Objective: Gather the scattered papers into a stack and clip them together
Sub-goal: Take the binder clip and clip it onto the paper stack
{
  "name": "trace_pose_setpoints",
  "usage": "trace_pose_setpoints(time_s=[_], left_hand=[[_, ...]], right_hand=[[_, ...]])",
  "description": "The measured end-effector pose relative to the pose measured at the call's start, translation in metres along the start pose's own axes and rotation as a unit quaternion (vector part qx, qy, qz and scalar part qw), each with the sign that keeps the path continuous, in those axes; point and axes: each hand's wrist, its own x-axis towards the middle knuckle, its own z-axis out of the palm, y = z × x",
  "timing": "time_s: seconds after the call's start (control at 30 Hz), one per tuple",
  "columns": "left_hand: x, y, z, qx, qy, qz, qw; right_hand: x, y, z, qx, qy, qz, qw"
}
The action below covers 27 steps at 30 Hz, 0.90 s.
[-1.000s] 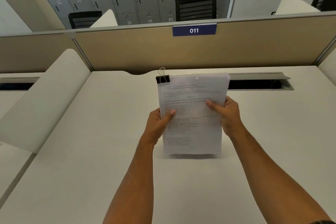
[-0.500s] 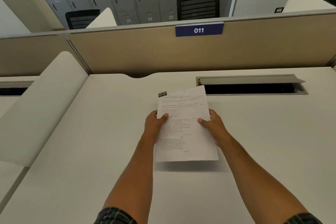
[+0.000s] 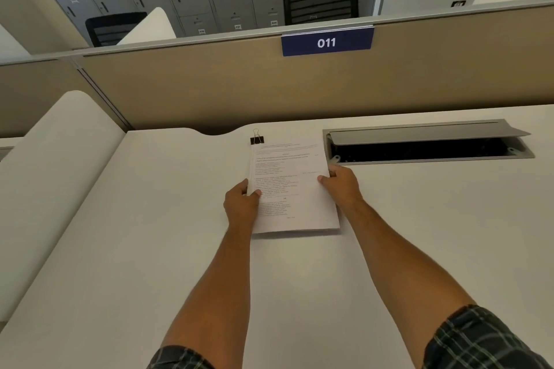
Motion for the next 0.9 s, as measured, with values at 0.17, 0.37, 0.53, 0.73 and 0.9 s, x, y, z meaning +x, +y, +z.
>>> trace_pose_setpoints(time_s=[0.17,0.37,0.53,0.73,0.9], left_hand=[[0.019,-0.006,0.01,0.047,0.014,-0.001,0.999],[0.035,-0.006,0.02,0.121,0.018,0.02,0.992],[0.043,-0.001,0.027,0.138,0.013,0.02,0.99],[0.053,-0.002,0.035,0.172,0.033,0.03,0.984],[0.055,-0.001,0.036,0.183,0.035,0.037,0.982]], right_hand=[[0.009,0.003,0.011,-0.077,0.017,-0.043,0.996],[0.018,0.004,0.021,-0.14,0.054,-0.023,0.988],[0.029,0.001,0.021,-0.115,0.055,-0.016,0.992],[0.038,0.003,0.021,-0.076,0.069,-0.007,0.995],[0.034,0.007,0.024,-0.12,0.07,-0.045,0.989]])
